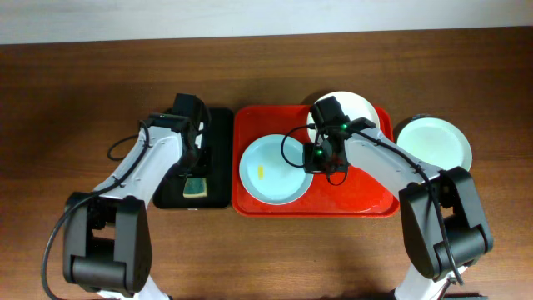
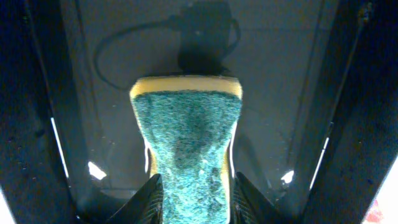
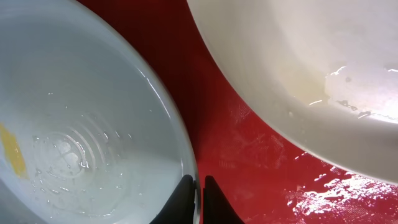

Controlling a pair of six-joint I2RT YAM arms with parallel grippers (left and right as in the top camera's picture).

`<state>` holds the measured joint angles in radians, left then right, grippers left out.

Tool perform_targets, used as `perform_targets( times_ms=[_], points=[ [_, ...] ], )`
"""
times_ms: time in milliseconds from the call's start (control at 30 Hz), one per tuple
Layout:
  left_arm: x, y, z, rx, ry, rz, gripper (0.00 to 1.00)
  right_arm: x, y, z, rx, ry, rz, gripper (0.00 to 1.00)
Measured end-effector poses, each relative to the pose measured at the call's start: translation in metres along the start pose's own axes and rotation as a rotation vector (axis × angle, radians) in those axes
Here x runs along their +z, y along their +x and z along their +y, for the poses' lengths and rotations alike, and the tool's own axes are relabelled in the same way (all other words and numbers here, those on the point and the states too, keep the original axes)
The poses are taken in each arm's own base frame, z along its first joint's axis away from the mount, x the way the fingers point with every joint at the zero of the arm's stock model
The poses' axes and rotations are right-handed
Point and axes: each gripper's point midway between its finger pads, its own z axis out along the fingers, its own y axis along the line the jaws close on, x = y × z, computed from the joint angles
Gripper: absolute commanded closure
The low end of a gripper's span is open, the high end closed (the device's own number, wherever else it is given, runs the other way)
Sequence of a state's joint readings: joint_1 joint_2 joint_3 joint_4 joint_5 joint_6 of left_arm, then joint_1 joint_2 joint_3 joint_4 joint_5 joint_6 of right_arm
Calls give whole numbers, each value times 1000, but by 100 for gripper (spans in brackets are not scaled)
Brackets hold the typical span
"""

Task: Clean dirty plates on tray and stack at the side
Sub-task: 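Grasp the sponge and lift it with the left gripper, then carry the sponge with the left gripper onto the light blue plate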

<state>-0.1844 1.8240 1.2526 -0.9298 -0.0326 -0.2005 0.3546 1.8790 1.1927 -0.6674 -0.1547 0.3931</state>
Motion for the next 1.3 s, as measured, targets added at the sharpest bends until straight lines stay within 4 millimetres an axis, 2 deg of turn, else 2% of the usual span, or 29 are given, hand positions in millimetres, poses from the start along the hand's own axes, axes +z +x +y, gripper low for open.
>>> perform_targets(
  times_ms=[267, 400, 533, 800, 867, 967, 1100, 1200, 1300],
  points=[
    [1, -1, 7, -17, -4, 1, 69, 0, 0, 0, 0, 0, 0, 91],
    [9, 1, 7, -15, -8, 27, 76, 0, 0, 0, 0, 0, 0, 91],
    [26, 6, 7, -13, -17, 76, 76, 0, 0, 0, 0, 0, 0, 90],
    [26, 6, 7, -13, -17, 75, 73, 0, 0, 0, 0, 0, 0, 90],
    [26, 6, 7, -13, -17, 75, 78, 0, 0, 0, -1, 0, 0, 90],
    [28, 6, 7, -12, -17, 74, 82, 0, 0, 0, -2, 0, 0, 75],
    [35, 6, 7, -10, -13, 57, 88, 0, 0, 0, 0, 0, 0, 73],
    [38, 7, 6, -11, -9, 52, 97, 0, 0, 0, -1, 1, 0, 54],
    [38, 7, 6, -8, -5, 52, 100, 0, 0, 0, -1, 0, 0, 49]
  ],
)
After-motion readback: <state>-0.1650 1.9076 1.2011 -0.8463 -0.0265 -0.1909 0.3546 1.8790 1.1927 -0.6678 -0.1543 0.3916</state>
